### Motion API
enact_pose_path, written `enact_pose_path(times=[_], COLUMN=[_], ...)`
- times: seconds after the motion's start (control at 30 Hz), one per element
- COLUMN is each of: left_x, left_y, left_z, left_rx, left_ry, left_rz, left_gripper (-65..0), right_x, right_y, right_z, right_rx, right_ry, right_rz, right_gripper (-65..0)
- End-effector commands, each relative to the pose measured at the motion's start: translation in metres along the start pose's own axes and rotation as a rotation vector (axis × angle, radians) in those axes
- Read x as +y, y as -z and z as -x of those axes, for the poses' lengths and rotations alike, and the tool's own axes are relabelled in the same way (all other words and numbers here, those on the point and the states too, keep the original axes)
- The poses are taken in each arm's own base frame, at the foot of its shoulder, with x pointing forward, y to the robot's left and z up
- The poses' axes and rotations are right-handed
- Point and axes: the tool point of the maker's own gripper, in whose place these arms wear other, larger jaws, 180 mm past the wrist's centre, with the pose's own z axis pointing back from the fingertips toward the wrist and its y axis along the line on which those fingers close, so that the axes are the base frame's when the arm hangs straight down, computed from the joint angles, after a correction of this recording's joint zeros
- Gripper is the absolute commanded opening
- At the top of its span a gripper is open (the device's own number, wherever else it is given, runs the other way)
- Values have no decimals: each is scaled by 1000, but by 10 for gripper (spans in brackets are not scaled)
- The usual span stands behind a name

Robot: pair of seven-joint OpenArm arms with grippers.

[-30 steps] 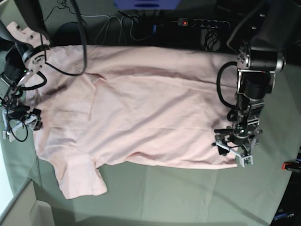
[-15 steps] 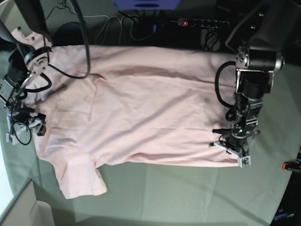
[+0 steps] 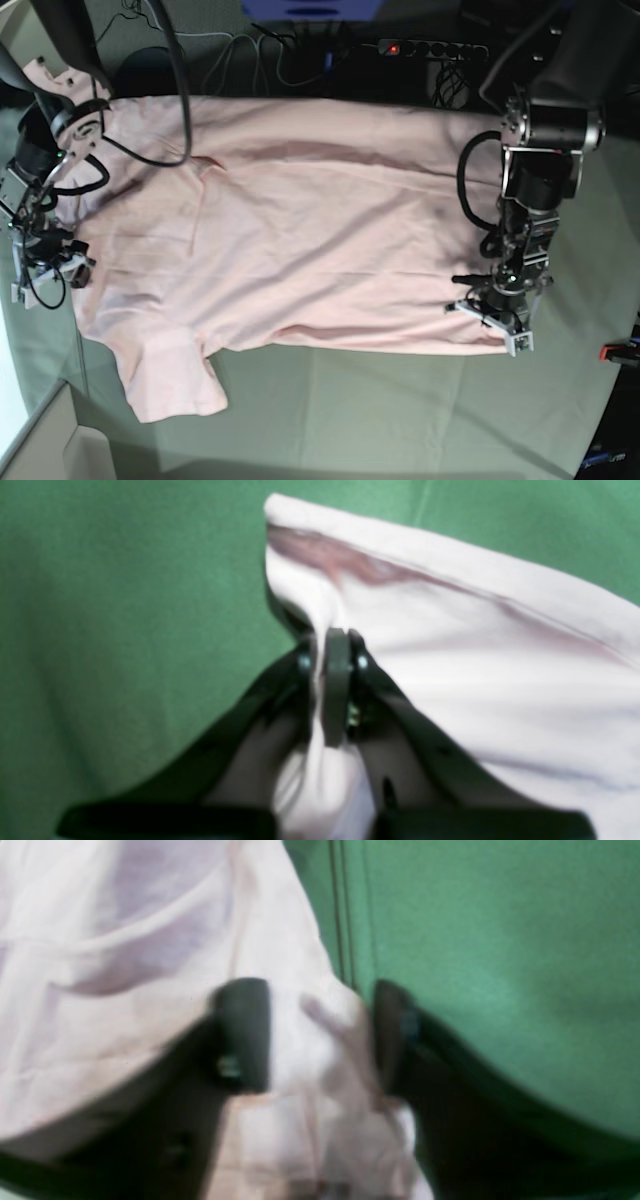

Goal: Layout the t-shirt on the table in an organized manner, then fold the t-shirt properly
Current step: 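Release the collar and move both grippers to the shirt's hem corners, then grasp the hem corners and fold the hem onto the collar edge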

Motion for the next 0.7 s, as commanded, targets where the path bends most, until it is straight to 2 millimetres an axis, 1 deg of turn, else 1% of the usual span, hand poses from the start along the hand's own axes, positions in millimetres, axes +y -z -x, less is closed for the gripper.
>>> enact_pose_path(times=[0.0, 0.1, 0.13, 0.27, 0.33, 0.43, 0.5, 0.6, 0.67], left_x=[6, 8, 8, 9, 9, 10, 10, 10, 10], left_y=[1, 1, 1, 1, 1, 1, 1, 1, 1], left_z=[-22, -22, -21, -22, -22, -21, -21, -21, -21], left_rx=[-41, -42, -40, -40, -39, -38, -38, -38, -38], left_ry=[-1, 2, 4, 0, -3, -8, -9, -9, -9], left_rz=[-15, -18, -18, -19, -20, -21, -22, -22, -22], left_gripper=[-650, -650, -650, -650, -650, -650, -650, -650, -650], right_x=[-7, -7, -7, -1, -3, -12, -20, -31, -34], right_y=[-3, -3, -3, -1, -2, -10, -19, -33, -37], right_z=[-28, -26, -24, -26, -21, -34, -49, -50, -51], right_rx=[-74, -65, -61, -49, -42, -78, -125, -156, -164], right_ry=[0, -4, -5, -46, -54, -68, -71, -85, -94], right_rz=[12, 14, 14, 1, 5, 34, 58, 89, 100], right_gripper=[-494, -631, -650, -650, -650, -650, -650, -650, -650])
